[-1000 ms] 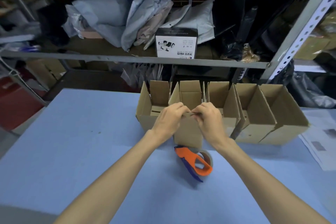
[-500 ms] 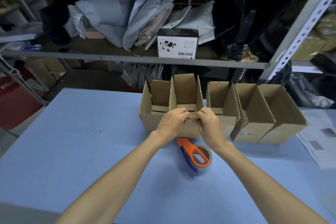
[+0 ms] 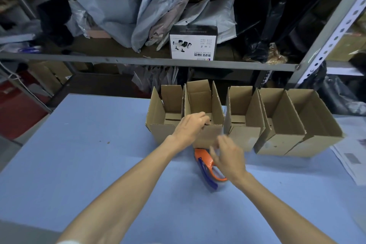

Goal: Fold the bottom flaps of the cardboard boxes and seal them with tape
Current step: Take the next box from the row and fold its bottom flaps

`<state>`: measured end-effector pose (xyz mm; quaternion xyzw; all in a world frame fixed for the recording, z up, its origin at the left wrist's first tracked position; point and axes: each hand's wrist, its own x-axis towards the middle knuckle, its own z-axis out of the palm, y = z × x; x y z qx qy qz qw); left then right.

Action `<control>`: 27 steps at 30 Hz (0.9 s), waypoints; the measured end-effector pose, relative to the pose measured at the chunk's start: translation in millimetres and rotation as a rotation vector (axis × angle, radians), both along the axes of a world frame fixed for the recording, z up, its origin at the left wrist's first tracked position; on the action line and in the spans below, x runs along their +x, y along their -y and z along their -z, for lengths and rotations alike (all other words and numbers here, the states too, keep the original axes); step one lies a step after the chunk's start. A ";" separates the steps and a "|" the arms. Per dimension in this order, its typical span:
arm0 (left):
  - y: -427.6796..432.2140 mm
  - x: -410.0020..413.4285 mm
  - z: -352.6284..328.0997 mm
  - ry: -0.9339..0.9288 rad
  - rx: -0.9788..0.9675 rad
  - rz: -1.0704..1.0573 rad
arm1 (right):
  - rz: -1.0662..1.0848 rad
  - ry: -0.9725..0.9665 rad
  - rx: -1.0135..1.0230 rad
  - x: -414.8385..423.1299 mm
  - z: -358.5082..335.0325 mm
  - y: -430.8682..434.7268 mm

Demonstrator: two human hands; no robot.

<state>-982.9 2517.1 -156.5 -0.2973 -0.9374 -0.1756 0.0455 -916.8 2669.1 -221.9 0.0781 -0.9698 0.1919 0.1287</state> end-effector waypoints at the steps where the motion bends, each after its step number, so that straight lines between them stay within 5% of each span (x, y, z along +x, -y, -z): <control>1: -1.5 -2.9 -0.2 0.002 -0.007 0.002 | -0.024 0.165 0.043 4.3 13.5 2.0; 5: -7.7 -15.7 0.9 -0.002 -0.028 0.016 | -0.040 0.479 0.193 11.1 52.2 4.1; 27: -18.3 -46.1 -1.0 0.012 -0.083 0.069 | -0.201 0.468 0.236 15.7 71.1 -39.1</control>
